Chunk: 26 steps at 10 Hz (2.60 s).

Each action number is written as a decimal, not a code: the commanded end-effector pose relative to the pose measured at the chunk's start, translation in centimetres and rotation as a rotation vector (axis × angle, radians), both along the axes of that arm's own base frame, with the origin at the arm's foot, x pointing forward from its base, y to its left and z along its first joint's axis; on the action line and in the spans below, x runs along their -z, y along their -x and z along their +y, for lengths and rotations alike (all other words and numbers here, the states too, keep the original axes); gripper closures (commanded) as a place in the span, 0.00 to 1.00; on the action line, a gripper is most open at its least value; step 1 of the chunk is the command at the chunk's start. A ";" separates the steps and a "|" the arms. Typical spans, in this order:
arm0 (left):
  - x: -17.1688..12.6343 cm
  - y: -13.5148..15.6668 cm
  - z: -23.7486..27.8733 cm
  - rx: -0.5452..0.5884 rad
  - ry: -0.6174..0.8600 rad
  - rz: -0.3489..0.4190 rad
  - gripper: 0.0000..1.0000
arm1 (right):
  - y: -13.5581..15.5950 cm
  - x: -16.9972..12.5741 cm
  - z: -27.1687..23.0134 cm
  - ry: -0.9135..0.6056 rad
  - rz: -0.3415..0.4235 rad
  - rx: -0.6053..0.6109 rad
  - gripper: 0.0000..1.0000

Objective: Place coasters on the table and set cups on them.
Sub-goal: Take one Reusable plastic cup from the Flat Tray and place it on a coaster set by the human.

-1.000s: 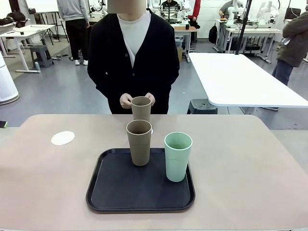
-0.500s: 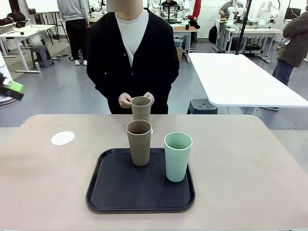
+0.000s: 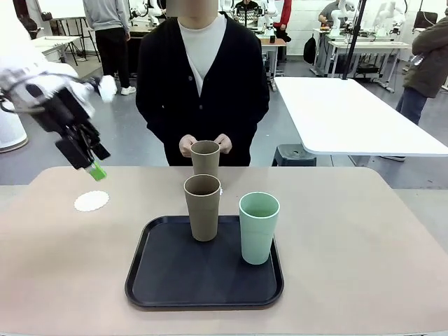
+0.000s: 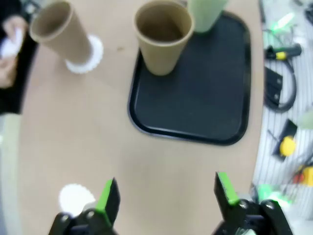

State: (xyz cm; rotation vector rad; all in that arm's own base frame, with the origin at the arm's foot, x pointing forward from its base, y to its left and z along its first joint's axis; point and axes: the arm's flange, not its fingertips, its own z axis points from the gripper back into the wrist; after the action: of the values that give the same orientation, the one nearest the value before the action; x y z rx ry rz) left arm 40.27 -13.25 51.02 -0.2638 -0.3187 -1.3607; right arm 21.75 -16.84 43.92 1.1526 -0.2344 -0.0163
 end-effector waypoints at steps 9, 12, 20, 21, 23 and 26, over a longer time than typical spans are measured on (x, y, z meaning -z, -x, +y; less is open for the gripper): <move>9.3 -1.8 -8.1 0.151 -0.071 -0.091 0.00 | -0.2 -0.1 0.0 -0.023 -0.025 0.001 0.00; 9.3 -1.8 -8.1 0.151 -0.071 -0.091 0.00 | -0.2 -0.1 0.0 -0.023 -0.025 0.001 0.00; 15.8 -5.2 -4.8 0.171 0.590 -0.153 0.00 | -0.2 -0.1 0.0 -0.023 -0.025 0.001 0.00; 17.0 -5.5 -4.7 0.203 0.651 -0.101 0.00 | -0.2 -0.1 0.0 -0.023 -0.025 0.001 0.00; 18.2 -5.9 -3.6 0.218 0.698 -0.052 0.00 | -0.2 -0.1 0.0 -0.023 -0.025 0.001 0.00; 20.1 -6.2 -3.5 0.235 0.719 -0.092 0.00 | -0.2 -0.1 0.0 -0.023 -0.025 0.001 0.00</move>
State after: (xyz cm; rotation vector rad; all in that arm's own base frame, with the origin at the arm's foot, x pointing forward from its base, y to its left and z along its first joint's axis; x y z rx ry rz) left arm 46.03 -16.03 31.54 -0.8679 -0.8350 -1.4084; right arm 21.74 -16.85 43.93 1.1522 -0.2348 -0.0166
